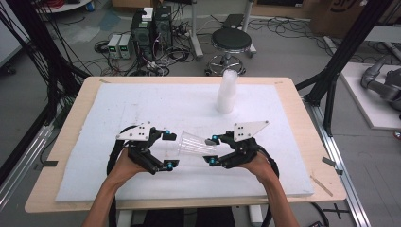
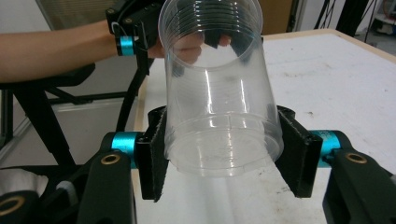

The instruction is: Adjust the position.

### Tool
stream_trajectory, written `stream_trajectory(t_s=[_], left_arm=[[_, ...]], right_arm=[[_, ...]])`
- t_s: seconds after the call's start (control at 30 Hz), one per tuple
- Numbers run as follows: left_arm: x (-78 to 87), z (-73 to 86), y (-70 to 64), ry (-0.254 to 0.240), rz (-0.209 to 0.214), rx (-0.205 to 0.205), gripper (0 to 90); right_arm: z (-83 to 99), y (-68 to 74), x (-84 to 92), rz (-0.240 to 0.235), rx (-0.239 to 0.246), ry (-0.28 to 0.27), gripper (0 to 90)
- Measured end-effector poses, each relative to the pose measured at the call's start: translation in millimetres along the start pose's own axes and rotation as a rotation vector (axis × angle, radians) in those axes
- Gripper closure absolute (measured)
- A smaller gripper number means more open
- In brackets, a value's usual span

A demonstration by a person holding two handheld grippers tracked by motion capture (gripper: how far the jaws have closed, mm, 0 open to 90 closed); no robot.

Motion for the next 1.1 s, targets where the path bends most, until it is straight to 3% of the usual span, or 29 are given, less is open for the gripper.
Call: stream_trajectory(t_s=[0.27,1.1], left_arm=[[-12.4,-3.6,-0.5,-0.044,0.017,0.006,7.4],[-38.7,-12.9,-3.1,-0.127,0.033,0.001,7.8]], right_arm=[[1.3,-0.8,4.9,-0.018,0.002,-0.048,42.6],[1.1,-0.4,5.9,-0.038,0.016,-0.071,42.6]])
Point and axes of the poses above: each handheld gripper's, and its own axes: x roughly backward along the jaws, z roughly out of its underside, y roughly to its left, the point moved 1 cm from there along -x, roughly forward along the jaws, and after that the axes turned 8 degrees about -x, right-handed, at the moved point
